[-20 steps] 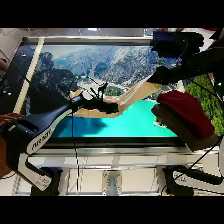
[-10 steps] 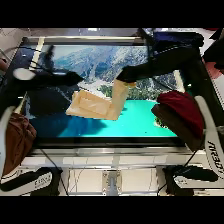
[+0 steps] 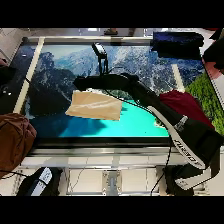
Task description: Fold the shirts.
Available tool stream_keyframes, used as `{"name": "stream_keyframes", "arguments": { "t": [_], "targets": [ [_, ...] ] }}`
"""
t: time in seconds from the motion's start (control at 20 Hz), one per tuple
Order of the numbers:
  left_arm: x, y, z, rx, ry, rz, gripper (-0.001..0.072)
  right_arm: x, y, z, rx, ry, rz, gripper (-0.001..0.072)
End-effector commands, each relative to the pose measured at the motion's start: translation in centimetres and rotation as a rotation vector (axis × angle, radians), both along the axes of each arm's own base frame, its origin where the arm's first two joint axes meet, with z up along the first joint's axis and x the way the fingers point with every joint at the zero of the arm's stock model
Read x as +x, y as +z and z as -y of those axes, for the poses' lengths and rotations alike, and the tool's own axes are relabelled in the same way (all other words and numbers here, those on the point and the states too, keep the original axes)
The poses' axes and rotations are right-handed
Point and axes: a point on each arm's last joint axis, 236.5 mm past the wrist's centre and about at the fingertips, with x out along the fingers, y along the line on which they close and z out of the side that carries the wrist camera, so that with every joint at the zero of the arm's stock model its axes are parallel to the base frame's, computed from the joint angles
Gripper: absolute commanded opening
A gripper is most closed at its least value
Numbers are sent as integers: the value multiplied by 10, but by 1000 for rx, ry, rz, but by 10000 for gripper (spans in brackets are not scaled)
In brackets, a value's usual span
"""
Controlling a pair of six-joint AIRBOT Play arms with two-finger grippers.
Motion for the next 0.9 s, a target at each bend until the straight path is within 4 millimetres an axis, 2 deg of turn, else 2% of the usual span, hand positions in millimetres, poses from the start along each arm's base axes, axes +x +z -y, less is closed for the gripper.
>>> {"name": "stream_keyframes", "arguments": {
  "t": [0.0,0.05,0.15,0.2,0.25,0.3,0.35,0.4,0.55,0.65,0.85],
  "targets": [
    [-13,3,-22,46,68,-2,14,19,-6,46,-187,4,30,551],
    [-13,0,-22,43,68,-7,14,25,-19,80,-292,-9,-15,551],
    [-13,-10,-22,31,68,-27,13,29,-64,172,-531,-91,-210,551],
    [-13,-16,-22,23,68,-39,13,21,-86,212,-615,-124,-328,551],
    [-13,-23,-22,14,67,-53,14,7,-107,243,-662,-131,-451,551],
    [-14,-31,-21,5,67,-68,14,-6,-124,262,-670,-130,-557,550],
    [-14,-40,-21,-5,66,-85,14,-18,-142,270,-627,-125,-657,550],
    [-15,-47,-20,-14,66,-100,13,-23,-154,265,-528,-126,-730,550],
    [-17,-63,-19,-34,65,-131,14,-17,-187,245,-212,-205,-886,548],
    [-17,-64,-19,-36,65,-133,14,-23,-213,239,-169,-201,-976,548],
    [-17,-64,-19,-36,64,-133,14,-21,-246,202,-89,-135,-1006,549]
  ]
}}
